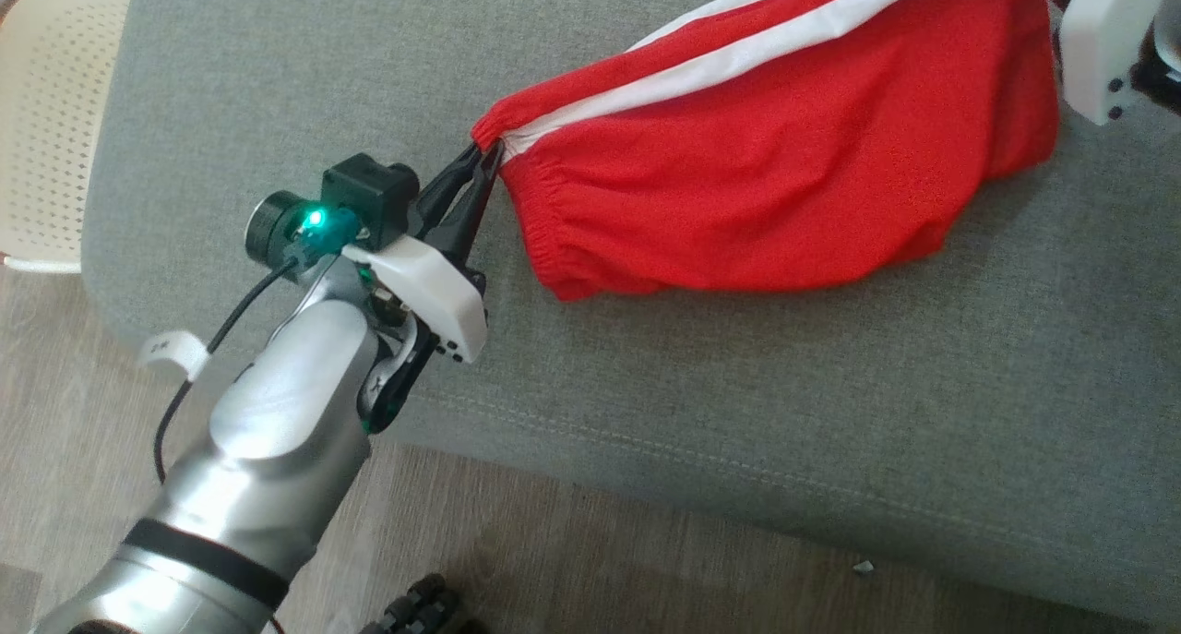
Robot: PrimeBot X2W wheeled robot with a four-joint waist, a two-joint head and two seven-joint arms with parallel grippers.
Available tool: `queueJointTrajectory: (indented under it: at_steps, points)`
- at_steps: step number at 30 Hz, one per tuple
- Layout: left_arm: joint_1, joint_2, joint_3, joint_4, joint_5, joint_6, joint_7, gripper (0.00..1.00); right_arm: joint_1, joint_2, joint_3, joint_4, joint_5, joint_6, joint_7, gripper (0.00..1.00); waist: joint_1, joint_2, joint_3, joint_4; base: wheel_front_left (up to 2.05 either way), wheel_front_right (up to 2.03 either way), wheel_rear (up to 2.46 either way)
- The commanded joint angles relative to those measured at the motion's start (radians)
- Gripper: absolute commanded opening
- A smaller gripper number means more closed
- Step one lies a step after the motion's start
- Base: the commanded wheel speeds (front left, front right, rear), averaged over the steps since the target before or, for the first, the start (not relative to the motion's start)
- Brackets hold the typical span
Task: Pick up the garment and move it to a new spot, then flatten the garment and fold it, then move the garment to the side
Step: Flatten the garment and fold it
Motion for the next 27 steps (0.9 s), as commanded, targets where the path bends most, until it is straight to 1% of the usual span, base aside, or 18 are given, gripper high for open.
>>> queueJointTrajectory:
  at_steps: [1,2,9,11,14,19,22,27]
  points:
    - [-0.039,0.021,0.042,-0.007,0.005,0.0,-0.011,0.87,-0.013,0.006,-0.008,-0.003,0.002,0.003,-0.031,1.0,-0.0001,0.0,0.0,-0.001,0.0,0.0,0.0]
    - [-0.042,0.017,0.043,0.001,0.005,0.001,-0.012,1.0,-0.013,0.011,-0.008,0.006,0.002,0.003,-0.042,1.0,-0.0001,0.0,0.0,-0.002,0.0,0.0,0.0]
    - [-0.042,0.0,0.085,0.039,0.002,0.042,-0.021,1.0,0.0,0.06,-0.008,0.09,0.004,0.003,-0.134,1.0,-0.0001,0.0,-0.03,-0.022,0.0,0.0,0.0]
    - [-0.036,-0.004,0.103,0.036,-0.002,0.051,-0.021,1.0,0.009,0.067,-0.011,0.113,-0.004,0.003,-0.18,1.0,-0.0001,0.0,-0.047,-0.027,0.0,0.0,0.0]
    - [-0.016,-0.007,0.138,0.012,-0.003,0.07,-0.022,1.0,0.046,0.097,-0.046,0.146,0.031,0.003,-0.259,1.0,-0.0001,0.0,-0.08,-0.042,0.0,0.0,0.0]
    - [0.041,-0.018,0.231,-0.068,-0.015,0.103,-0.022,1.0,0.124,0.151,-0.105,0.19,0.061,0.003,-0.4,1.0,-0.0001,0.0,-0.143,-0.072,0.0,0.0,0.0]
    - [0.091,-0.034,0.299,-0.151,-0.021,0.106,-0.022,1.0,0.176,0.194,-0.166,0.213,0.104,0.003,-0.47,1.0,-0.0001,0.0,-0.18,-0.095,0.0,0.0,0.0]
    - [0.199,-0.067,0.396,-0.28,0.014,0.118,-0.022,1.0,0.245,0.237,-0.233,0.219,0.085,0.003,-0.541,1.0,-0.0001,0.0,-0.239,-0.135,0.0,0.0,0.0]
